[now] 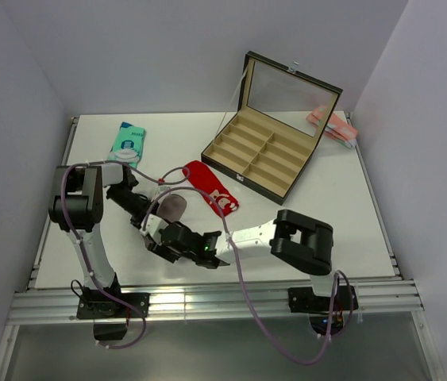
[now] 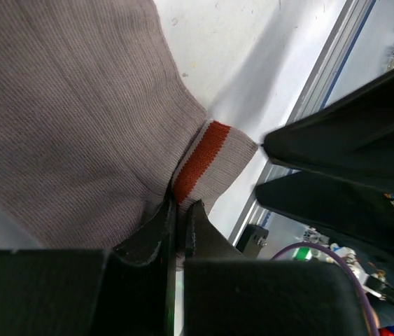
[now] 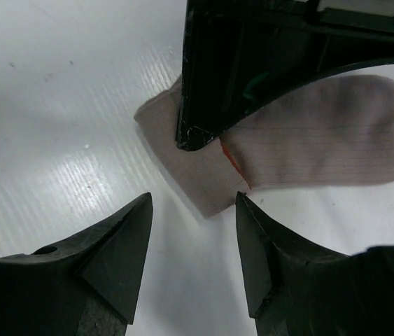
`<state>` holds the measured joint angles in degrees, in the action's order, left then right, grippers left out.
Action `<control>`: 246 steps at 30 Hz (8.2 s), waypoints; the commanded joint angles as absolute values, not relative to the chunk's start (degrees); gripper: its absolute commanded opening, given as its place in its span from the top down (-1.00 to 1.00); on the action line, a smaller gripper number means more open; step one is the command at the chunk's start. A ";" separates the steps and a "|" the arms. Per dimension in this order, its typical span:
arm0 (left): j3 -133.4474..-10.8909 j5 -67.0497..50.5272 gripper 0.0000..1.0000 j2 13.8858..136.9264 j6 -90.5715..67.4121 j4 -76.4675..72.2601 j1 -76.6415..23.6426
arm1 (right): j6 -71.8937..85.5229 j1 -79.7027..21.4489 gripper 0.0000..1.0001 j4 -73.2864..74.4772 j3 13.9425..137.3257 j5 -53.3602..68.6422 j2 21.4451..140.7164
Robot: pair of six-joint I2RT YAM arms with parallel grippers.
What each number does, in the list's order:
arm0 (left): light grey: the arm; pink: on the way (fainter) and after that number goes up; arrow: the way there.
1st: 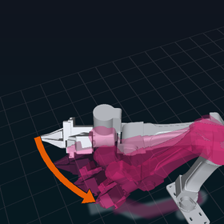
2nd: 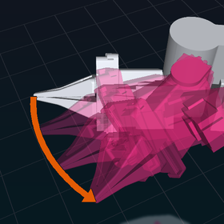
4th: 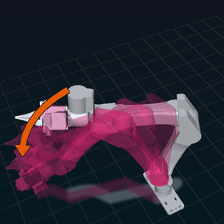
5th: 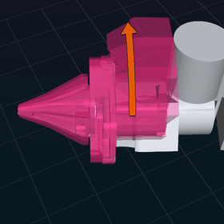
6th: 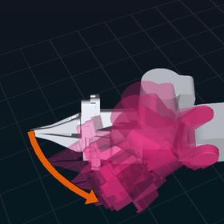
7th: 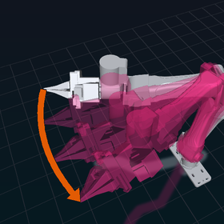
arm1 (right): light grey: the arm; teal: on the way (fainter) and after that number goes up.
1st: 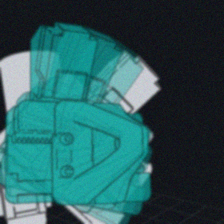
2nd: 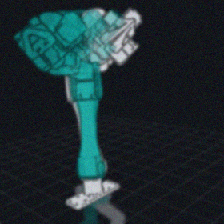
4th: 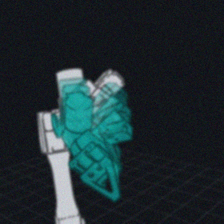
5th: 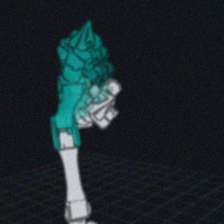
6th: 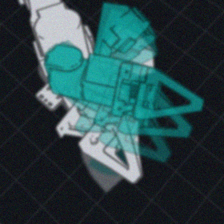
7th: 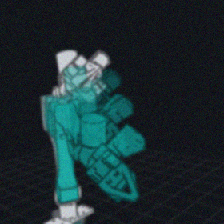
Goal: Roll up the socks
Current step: Roll the sock at the center of the board.
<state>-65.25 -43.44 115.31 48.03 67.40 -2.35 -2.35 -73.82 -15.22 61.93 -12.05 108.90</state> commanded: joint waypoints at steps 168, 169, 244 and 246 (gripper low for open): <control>-71.54 -31.12 0.99 119.26 43.24 53.79 -10.63 | -6.76 -72.60 -0.12 -13.10 62.84 -16.08 109.33; -71.72 -31.11 0.99 119.44 43.24 53.96 -10.90 | -7.20 -72.60 -0.12 -12.83 63.10 -15.82 109.60; -23.12 -25.58 -0.28 52.65 56.68 4.23 -13.53 | 13.18 -44.74 0.91 24.70 95.45 45.26 134.73; -21.28 -26.10 -0.30 52.47 59.58 3.34 -13.88 | 13.53 -44.65 0.91 24.52 95.28 46.23 134.82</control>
